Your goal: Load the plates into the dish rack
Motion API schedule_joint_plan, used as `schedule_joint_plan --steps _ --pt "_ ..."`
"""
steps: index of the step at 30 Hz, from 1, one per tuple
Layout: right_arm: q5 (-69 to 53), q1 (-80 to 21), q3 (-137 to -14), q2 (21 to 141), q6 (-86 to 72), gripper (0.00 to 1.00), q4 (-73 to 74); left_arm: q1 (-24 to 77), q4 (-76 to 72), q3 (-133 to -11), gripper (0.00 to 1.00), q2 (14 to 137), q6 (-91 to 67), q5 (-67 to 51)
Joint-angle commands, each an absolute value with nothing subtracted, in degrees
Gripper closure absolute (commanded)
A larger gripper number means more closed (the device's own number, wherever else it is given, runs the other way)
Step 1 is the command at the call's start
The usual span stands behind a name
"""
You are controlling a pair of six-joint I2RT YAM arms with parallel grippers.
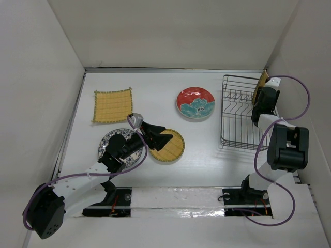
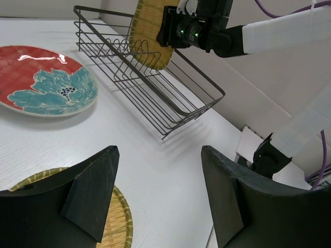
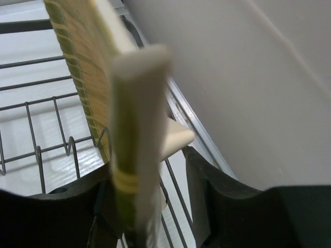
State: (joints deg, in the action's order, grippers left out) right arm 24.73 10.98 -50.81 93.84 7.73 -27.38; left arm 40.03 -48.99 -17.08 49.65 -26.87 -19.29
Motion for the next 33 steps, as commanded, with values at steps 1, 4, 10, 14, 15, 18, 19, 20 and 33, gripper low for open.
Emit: schedule_joint_plan --steps 1,4,10,14,15,18,19,20,33 --pt "27.77 10.63 -50.81 91.32 6.5 0.46 -25.84 40.08 -51.5 -18.98 0.39 48.52 -26.72 -18.9" --pt "27.95 10.63 -51.59 89.22 5.63 0.43 -23.56 40.08 -51.42 -18.98 0.39 48.52 -26.63 -18.81" --pt "26.99 10.63 -53.7 83.07 3.96 0.41 -20.66 40.08 -50.98 -19.07 0.39 48.25 -26.72 -18.72" --pt "25.4 11.16 -54.58 79.63 1.59 0.36 -19.34 40.08 -50.62 -19.07 0.39 47.64 -26.63 -18.63" --pt "25.31 11.16 -54.93 79.19 1.15 0.36 -18.81 40.08 -50.62 -19.07 0.39 47.55 -26.72 -18.72" --pt "25.22 11.16 -55.81 78.4 0.0 0.37 -17.41 40.08 -50.45 -18.99 0.39 47.29 -26.63 -18.63" --pt "25.31 11.16 -56.16 78.4 -2.18 0.37 -16.62 40.08 -50.36 -18.98 0.39 47.2 -26.63 -18.46" --pt "25.23 11.16 -56.6 78.31 -3.59 0.37 -16.09 40.08 -50.36 -18.98 0.39 47.2 -26.54 -18.46" --pt "14.07 1.7 -60.29 69.7 -16.34 0.79 -11.52 40.08 -48.17 -19.42 0.47 47.2 -26.19 -15.56"
